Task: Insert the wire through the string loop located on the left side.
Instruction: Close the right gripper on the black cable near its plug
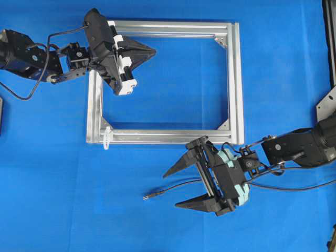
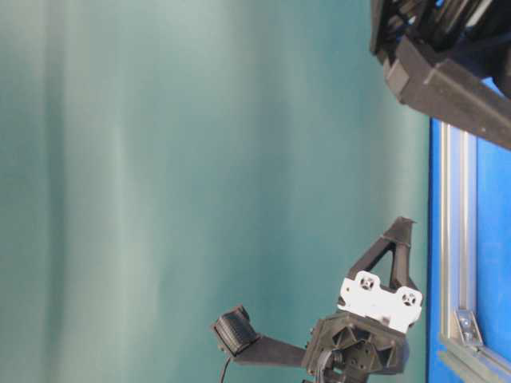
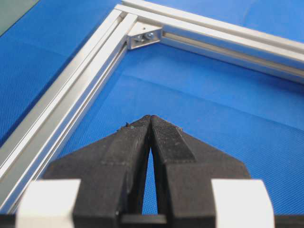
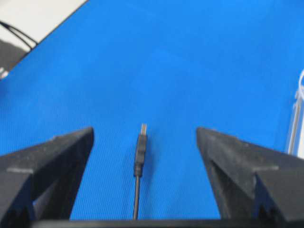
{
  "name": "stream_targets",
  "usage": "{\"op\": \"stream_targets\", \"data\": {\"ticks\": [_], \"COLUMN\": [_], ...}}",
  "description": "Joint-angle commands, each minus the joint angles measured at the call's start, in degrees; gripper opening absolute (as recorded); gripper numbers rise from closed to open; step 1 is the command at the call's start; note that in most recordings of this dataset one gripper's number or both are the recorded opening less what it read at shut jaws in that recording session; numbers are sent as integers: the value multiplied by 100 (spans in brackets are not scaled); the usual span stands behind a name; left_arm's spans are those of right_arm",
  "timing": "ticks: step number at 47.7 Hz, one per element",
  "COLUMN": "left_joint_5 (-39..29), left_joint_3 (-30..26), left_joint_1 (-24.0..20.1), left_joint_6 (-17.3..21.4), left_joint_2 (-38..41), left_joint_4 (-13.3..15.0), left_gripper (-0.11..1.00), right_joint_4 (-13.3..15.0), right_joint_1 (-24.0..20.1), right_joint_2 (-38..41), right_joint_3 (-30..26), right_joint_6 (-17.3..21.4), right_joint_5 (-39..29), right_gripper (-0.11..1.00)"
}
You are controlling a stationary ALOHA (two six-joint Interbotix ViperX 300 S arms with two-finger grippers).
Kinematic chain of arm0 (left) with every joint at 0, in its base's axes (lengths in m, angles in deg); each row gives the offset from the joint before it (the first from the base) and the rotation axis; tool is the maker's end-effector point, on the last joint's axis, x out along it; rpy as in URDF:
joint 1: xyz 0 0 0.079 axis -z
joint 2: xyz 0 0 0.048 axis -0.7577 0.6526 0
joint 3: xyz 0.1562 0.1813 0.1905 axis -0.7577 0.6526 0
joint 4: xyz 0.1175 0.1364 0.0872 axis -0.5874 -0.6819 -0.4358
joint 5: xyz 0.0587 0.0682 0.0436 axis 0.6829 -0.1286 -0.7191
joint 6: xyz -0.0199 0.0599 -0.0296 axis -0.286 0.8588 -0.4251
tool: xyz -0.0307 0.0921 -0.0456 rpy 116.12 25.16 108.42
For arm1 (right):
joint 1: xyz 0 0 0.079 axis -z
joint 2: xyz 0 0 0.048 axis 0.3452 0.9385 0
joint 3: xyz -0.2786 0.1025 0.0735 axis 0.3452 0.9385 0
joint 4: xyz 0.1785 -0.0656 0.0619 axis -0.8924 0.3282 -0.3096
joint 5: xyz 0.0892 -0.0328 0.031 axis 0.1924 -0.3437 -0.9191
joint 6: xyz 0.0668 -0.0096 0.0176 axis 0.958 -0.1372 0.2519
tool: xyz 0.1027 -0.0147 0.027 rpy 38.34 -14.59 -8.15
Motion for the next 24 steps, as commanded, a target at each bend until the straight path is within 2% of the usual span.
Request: {"op": "stream_targets", "data": {"ticks": [1,9,24], "left_joint_5": [26,9,-53], "left_joint_3": [-44,-62,-70], "left_joint_1": [9,9,9], "left_joint_6": [0,0,0], "left_joint_2": [-185,-185,-176], "left_joint_4": [-18,-18,-18], "left_gripper": [0,0,0], "right_joint_4": [-70,-237,-756], "right_joint_1": [-44,-70,-123], "right_joint_2": [-185,141,949], "right_joint_3": [-62,-88,-176], "right_joint_6": [9,35,97], "right_joint_5": [18,44,413], "right_gripper": [87,88,87]}}
